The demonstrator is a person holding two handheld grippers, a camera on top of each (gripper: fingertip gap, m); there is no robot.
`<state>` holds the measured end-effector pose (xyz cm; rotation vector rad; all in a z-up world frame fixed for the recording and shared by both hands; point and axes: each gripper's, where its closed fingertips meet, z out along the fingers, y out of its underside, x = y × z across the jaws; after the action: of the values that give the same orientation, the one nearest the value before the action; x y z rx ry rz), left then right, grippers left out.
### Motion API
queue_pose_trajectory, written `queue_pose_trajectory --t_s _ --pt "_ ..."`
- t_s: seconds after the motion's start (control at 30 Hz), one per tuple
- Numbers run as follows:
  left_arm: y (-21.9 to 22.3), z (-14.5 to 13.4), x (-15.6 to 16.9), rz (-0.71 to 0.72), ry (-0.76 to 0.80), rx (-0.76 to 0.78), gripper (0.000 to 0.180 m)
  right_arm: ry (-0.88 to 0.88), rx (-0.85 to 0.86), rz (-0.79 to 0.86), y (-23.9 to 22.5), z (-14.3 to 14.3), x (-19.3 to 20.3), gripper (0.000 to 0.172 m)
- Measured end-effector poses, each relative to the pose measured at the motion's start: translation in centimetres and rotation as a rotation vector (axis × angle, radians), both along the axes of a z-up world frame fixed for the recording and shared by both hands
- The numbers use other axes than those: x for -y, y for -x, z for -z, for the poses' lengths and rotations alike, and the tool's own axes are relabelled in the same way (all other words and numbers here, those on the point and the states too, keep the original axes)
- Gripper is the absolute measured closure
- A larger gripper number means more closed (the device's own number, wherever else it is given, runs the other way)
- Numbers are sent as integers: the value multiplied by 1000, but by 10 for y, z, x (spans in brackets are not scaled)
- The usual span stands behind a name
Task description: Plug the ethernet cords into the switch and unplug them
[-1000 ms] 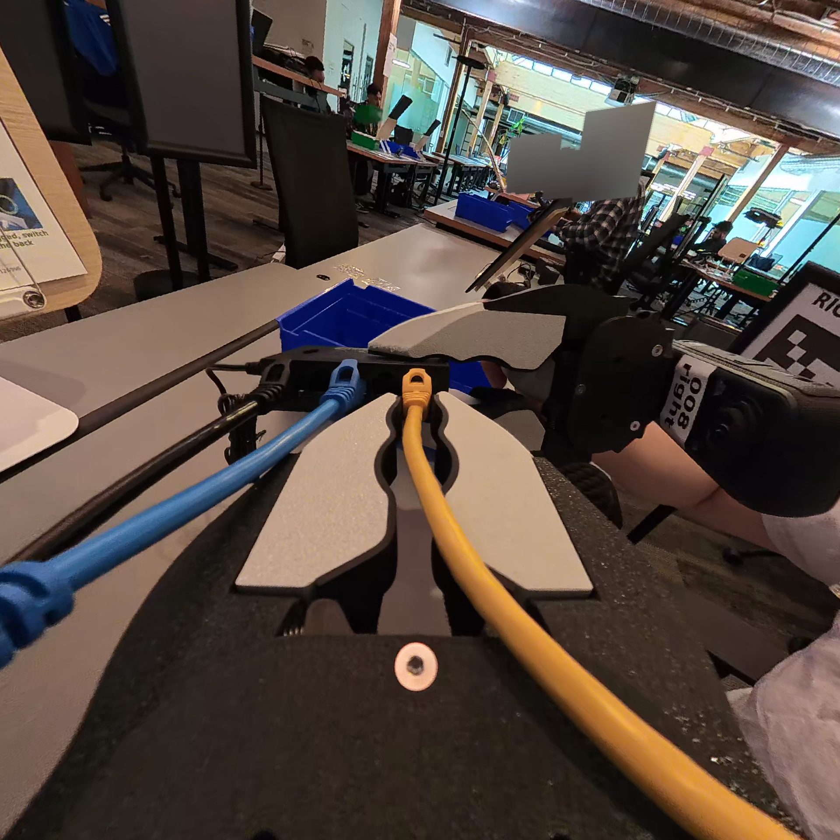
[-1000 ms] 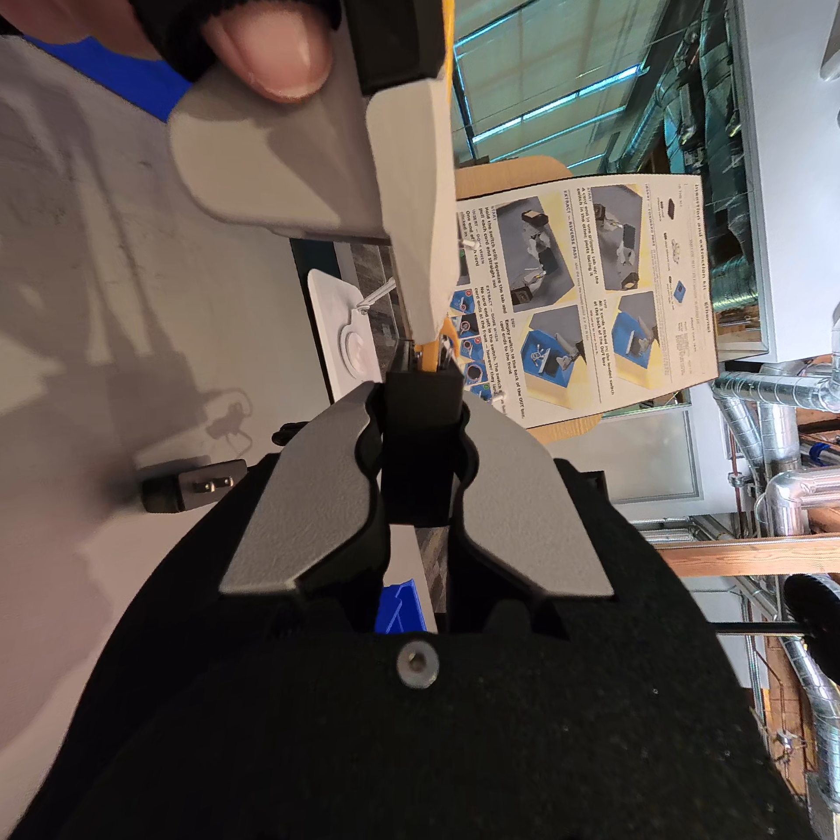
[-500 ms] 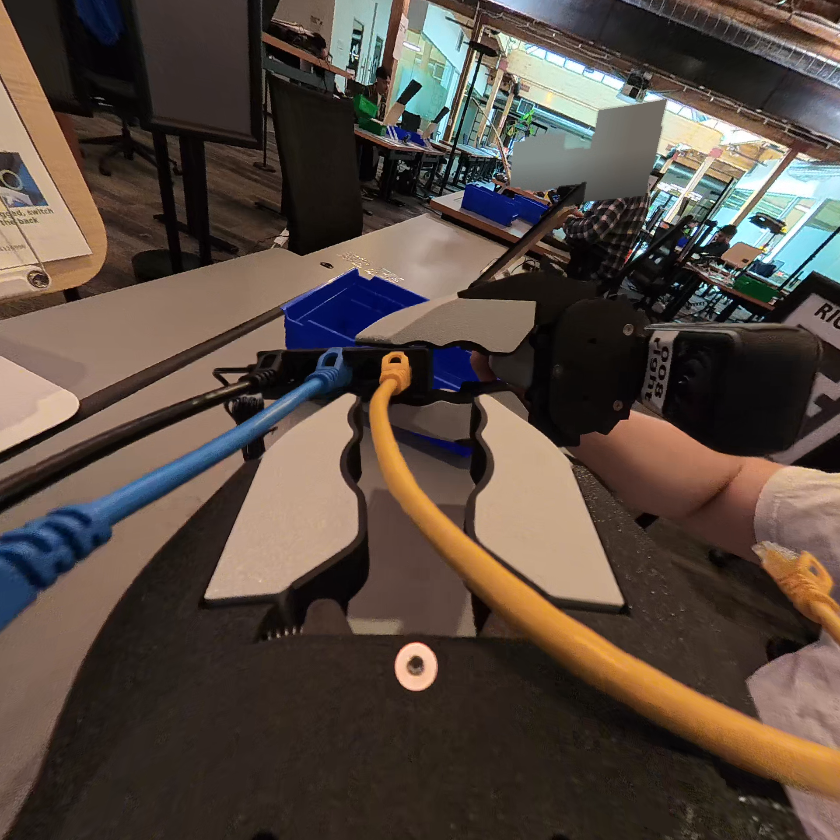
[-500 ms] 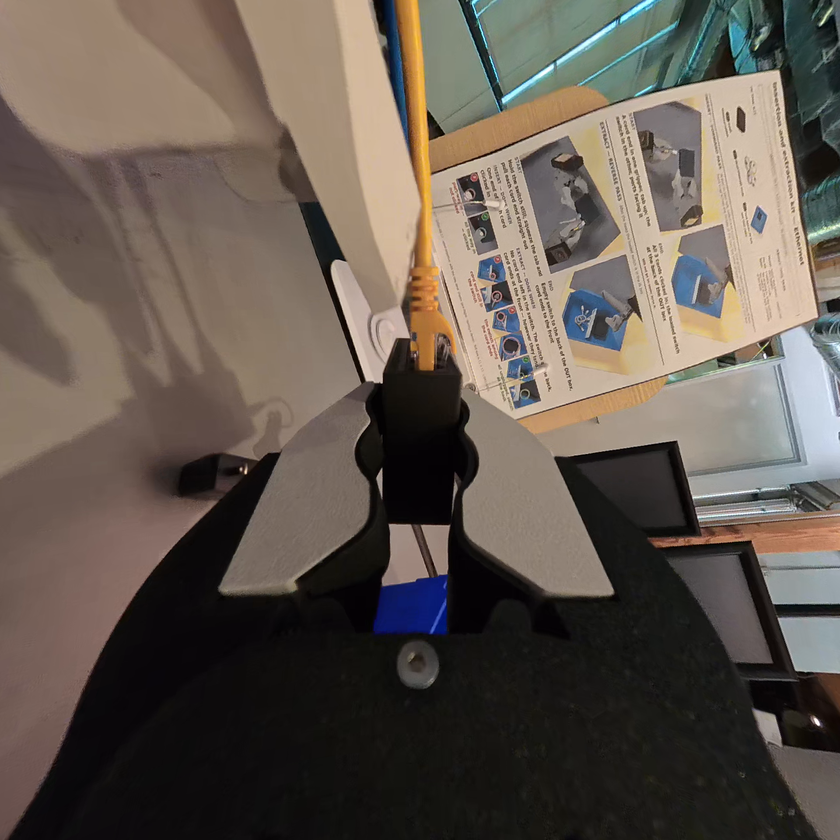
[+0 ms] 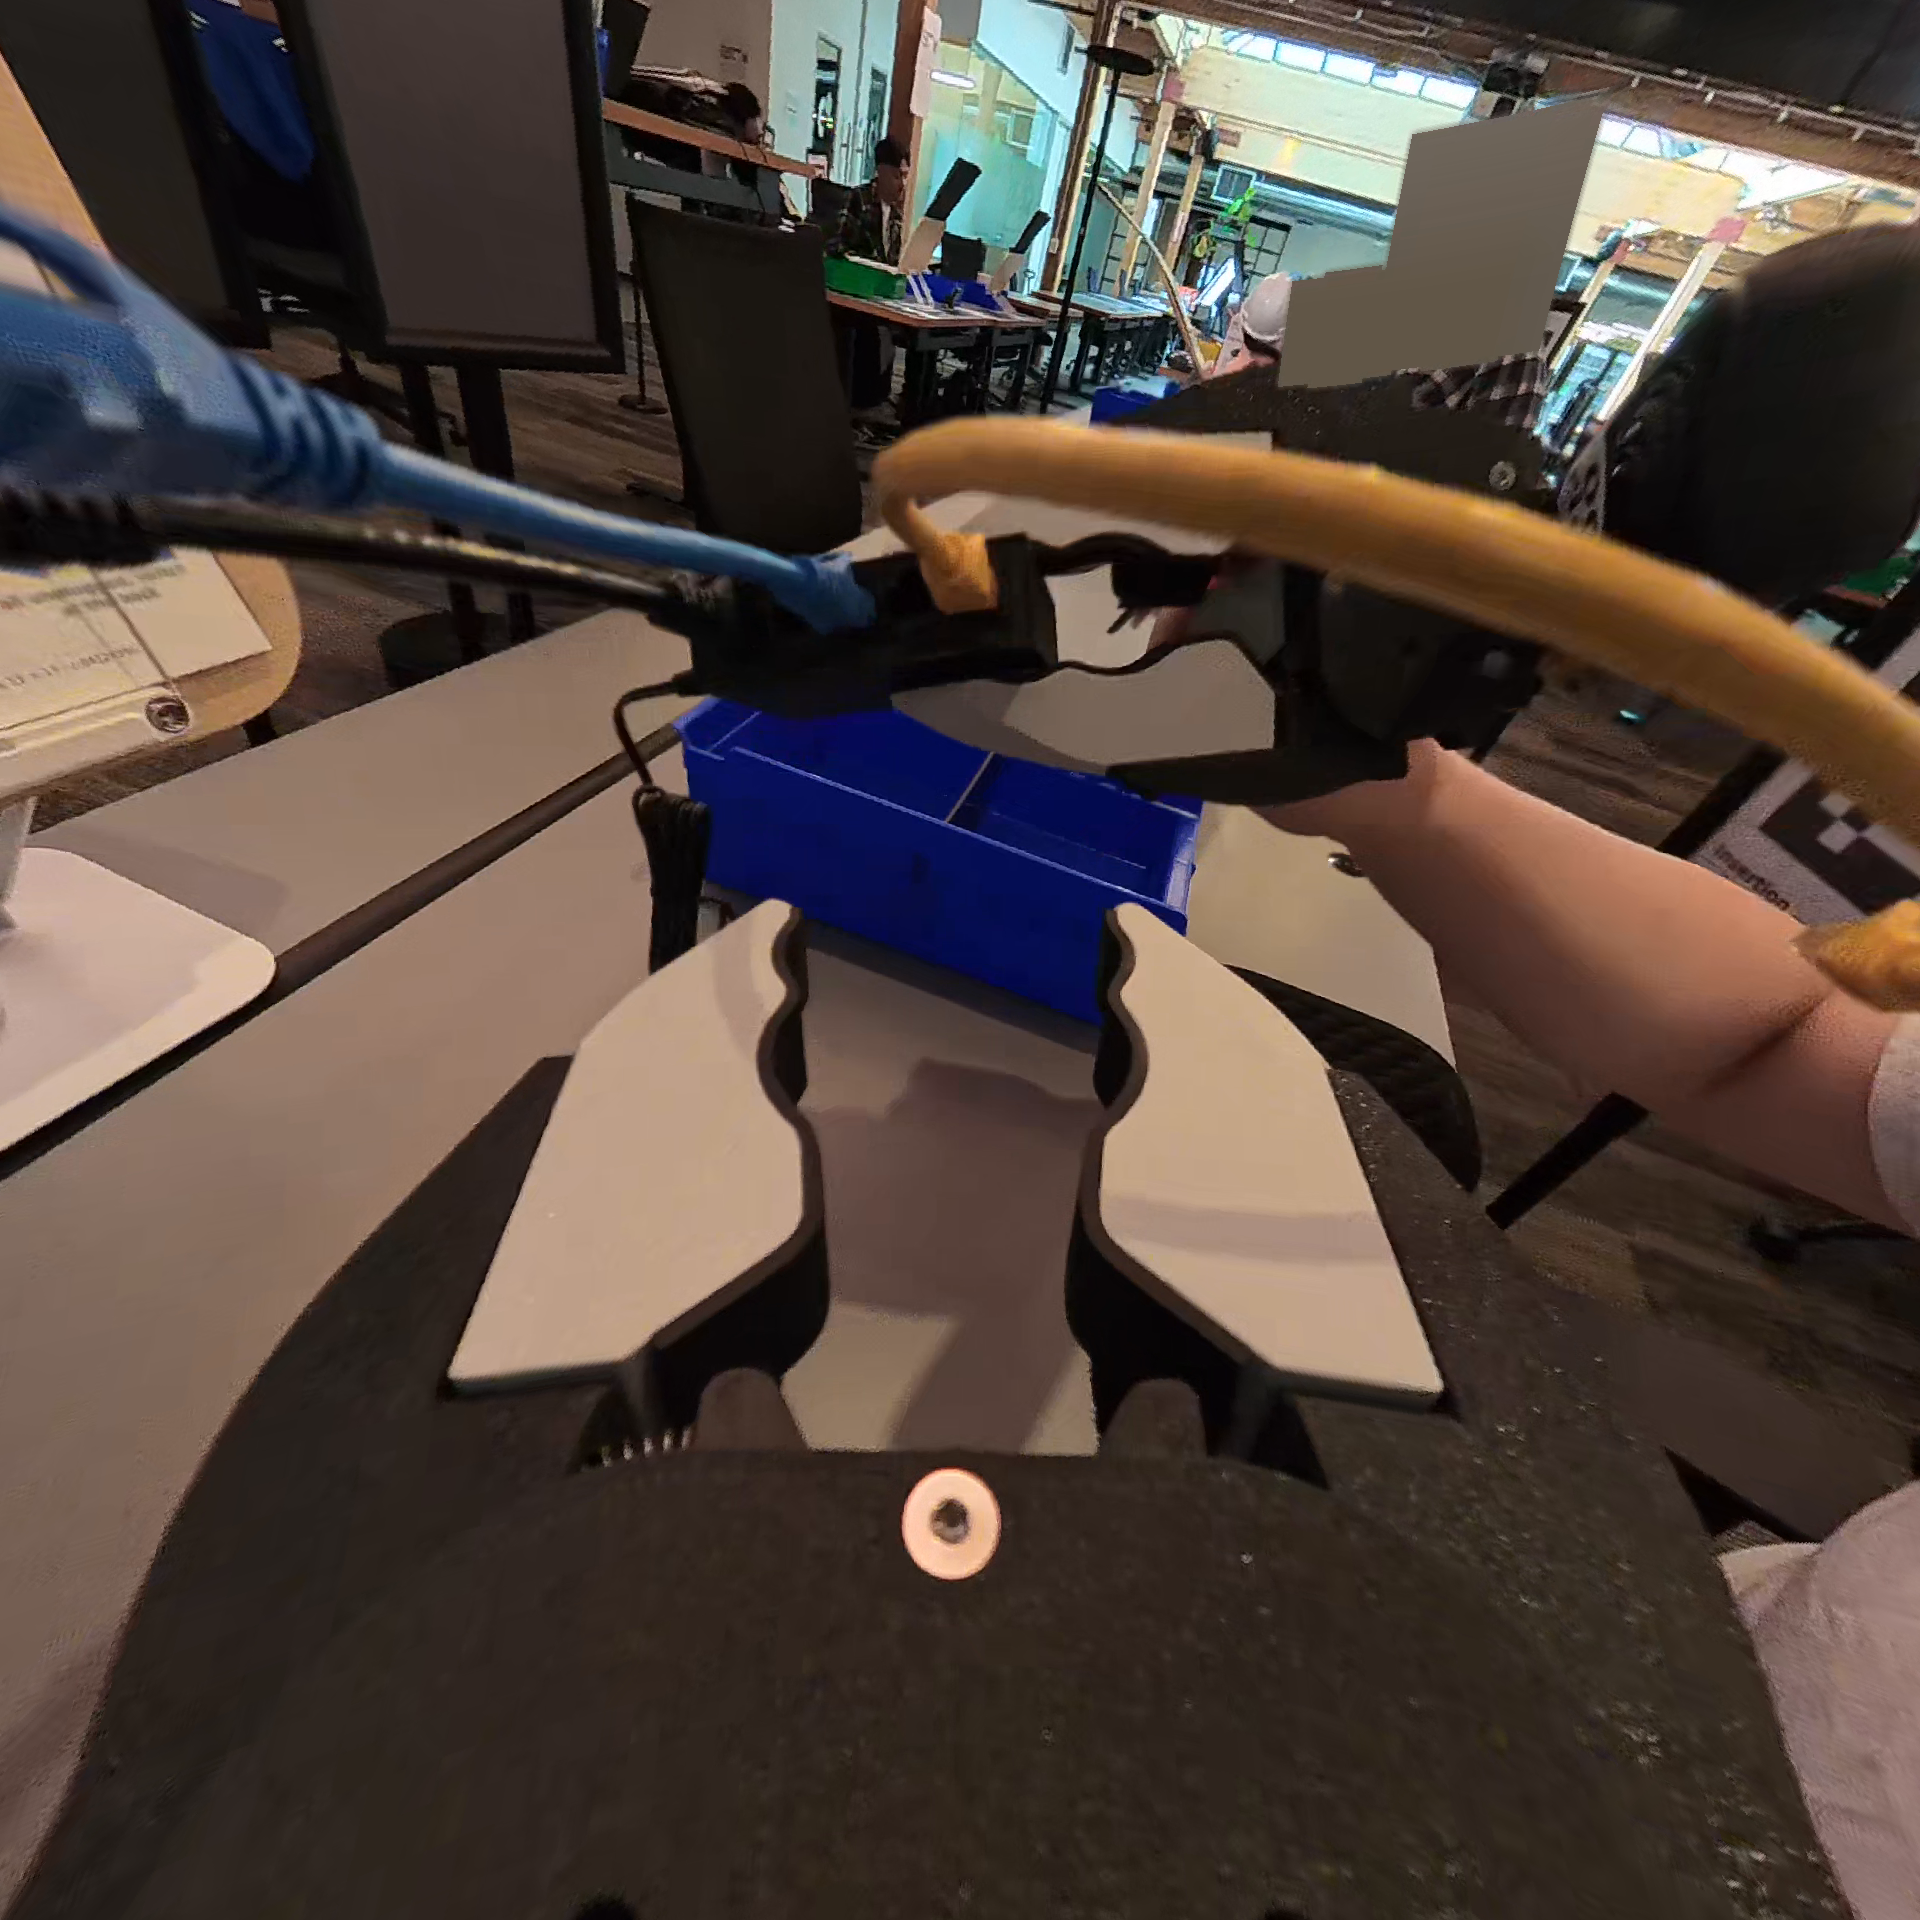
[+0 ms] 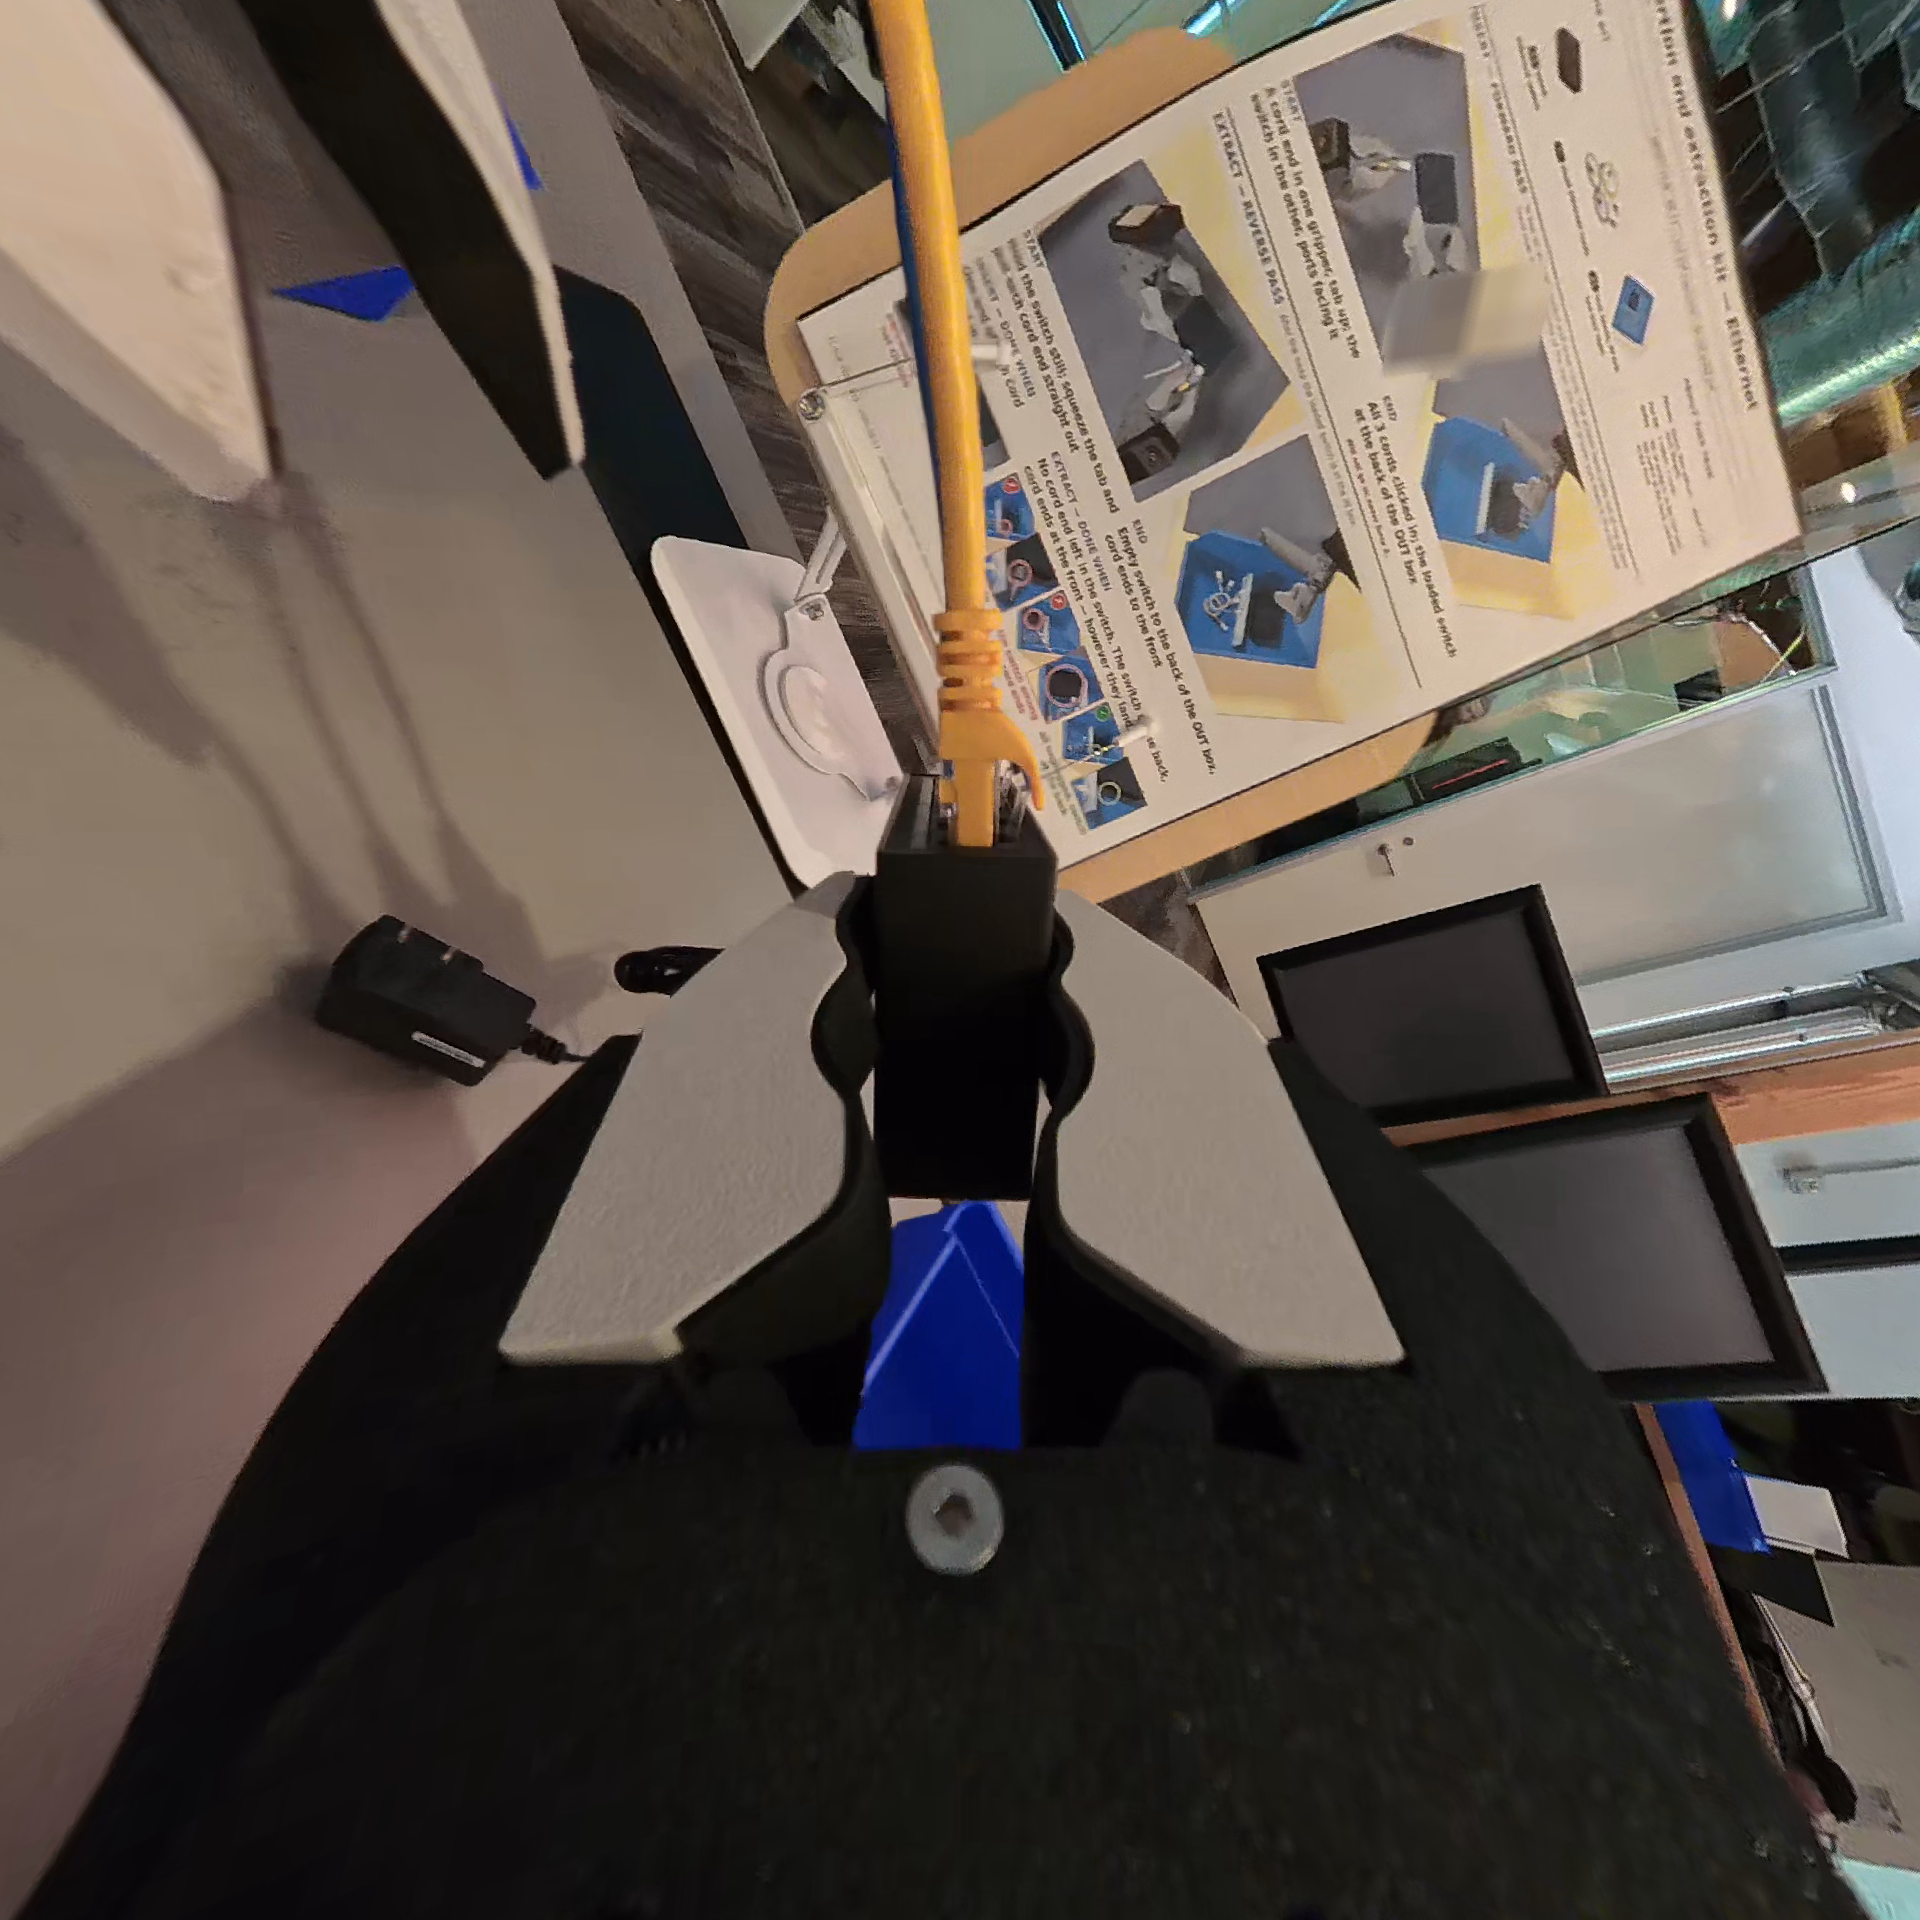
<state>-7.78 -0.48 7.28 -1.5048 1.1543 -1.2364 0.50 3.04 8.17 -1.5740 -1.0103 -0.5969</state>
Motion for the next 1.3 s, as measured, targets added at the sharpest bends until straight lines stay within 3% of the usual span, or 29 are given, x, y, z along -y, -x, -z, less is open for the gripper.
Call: queue_pose_trajectory --t_s 0.27,0.63,0.77,1.07,1.3 --pt "7 -8 -2 -5 14 19 128 -35 29 57 -24 -48 -3 145" --pt "10 -12 0 -2 12 20 128 -121 156 201 -73 -142 -7 144" --pt "11 -15 2 1 2 21 128 -99 149 267 -103 -159 -6 144" --pt "11 -14 4 2 0 15 129 -52 102 350 -155 -141 12 144" --pt "8 -9 5 9 3 -1 128 180 -112 369 -198 -62 9 144"
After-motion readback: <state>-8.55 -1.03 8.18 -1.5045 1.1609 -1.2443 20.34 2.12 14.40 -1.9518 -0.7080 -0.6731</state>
